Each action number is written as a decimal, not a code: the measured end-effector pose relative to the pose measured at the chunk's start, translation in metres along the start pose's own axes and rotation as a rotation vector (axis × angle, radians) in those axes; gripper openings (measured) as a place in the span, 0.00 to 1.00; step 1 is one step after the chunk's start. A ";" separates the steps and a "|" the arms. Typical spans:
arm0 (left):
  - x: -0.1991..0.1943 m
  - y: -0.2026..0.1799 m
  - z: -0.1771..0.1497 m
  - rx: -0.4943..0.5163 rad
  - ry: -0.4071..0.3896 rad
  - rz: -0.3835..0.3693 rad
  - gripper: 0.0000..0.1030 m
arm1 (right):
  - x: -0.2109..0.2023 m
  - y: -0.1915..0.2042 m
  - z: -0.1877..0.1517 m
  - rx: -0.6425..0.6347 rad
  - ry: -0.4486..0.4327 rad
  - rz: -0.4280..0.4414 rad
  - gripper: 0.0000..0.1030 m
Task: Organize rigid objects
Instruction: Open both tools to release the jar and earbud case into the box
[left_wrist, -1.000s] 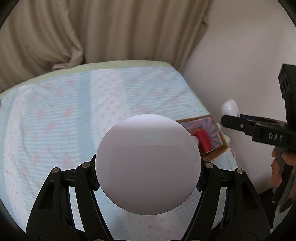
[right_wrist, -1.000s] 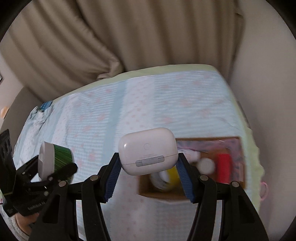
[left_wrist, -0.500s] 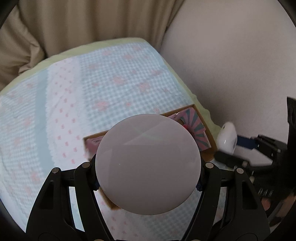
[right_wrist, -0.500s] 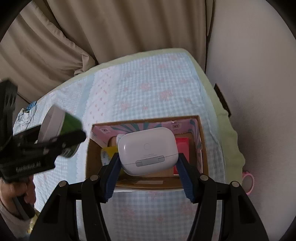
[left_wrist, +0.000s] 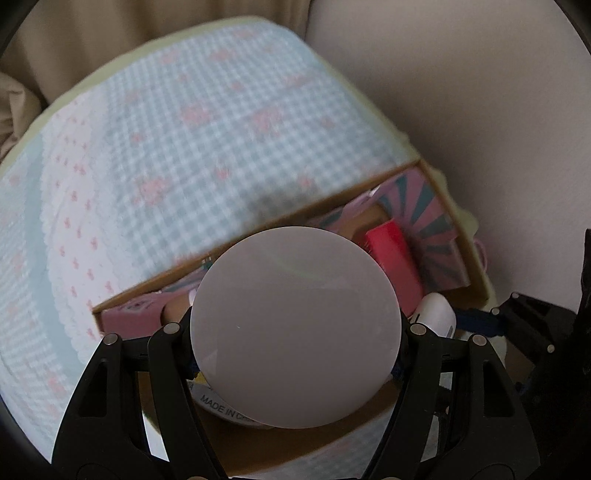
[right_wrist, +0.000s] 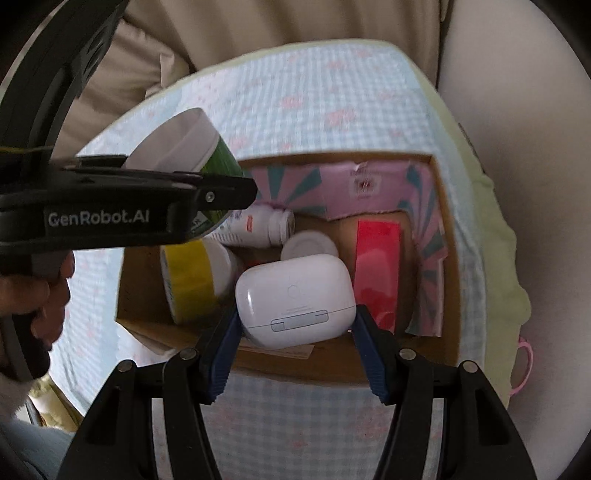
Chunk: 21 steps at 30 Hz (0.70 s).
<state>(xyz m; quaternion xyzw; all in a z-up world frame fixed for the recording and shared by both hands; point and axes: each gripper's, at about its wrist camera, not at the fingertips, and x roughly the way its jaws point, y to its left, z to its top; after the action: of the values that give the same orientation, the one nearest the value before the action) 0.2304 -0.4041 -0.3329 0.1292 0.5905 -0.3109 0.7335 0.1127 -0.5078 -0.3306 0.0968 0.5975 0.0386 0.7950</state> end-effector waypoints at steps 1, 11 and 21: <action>0.007 0.002 -0.001 0.001 0.018 0.000 0.66 | 0.005 0.000 0.000 -0.006 0.007 0.003 0.54; 0.016 0.010 0.001 -0.011 0.047 -0.007 1.00 | 0.035 0.011 -0.007 -0.091 0.070 -0.022 0.70; -0.008 0.020 -0.008 0.030 0.045 0.047 1.00 | 0.024 -0.002 -0.012 -0.014 0.039 -0.051 1.00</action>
<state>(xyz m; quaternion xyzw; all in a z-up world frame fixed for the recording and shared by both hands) 0.2353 -0.3812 -0.3308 0.1610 0.5990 -0.2994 0.7250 0.1083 -0.5039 -0.3565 0.0753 0.6148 0.0244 0.7847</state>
